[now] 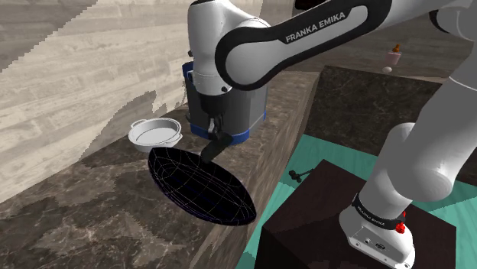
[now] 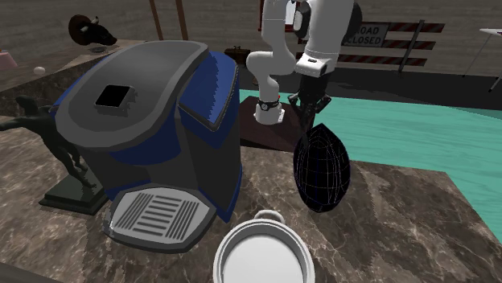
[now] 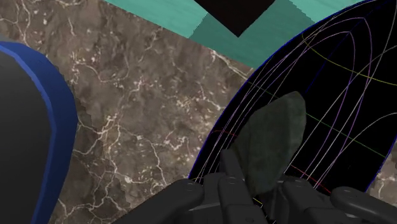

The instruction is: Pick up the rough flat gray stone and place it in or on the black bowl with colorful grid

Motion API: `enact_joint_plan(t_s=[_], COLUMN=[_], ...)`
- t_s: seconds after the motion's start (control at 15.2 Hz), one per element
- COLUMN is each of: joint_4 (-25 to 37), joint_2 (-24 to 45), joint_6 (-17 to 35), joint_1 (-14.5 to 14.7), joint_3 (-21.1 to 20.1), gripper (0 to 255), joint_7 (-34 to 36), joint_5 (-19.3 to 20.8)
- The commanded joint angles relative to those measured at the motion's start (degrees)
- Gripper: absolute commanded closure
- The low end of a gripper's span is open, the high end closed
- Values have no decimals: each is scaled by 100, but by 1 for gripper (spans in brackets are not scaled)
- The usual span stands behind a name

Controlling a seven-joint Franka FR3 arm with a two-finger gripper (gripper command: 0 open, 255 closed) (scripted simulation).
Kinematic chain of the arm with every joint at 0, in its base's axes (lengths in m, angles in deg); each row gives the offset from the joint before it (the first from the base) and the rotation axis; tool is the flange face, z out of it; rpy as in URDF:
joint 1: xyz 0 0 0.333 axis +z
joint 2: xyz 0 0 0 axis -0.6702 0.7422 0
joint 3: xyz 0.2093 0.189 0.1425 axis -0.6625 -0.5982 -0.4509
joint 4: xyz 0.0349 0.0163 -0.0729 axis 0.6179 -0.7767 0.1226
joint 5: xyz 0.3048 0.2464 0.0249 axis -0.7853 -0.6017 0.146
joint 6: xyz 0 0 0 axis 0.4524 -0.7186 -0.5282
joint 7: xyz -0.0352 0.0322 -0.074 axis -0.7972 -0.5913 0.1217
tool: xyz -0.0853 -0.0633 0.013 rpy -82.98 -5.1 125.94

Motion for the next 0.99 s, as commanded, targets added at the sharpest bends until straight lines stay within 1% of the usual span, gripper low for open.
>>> enact_joint_plan(t_s=[0.0,0.2,0.92], joint_4=[357,960,413], joint_2=[312,849,1135], joint_6=[-77,-215,583], joint_1=[101,271,296], joint_3=[-171,-383,-375], gripper=[255,255,255], joint_7=[331,800,952], joint_5=[103,326,495])
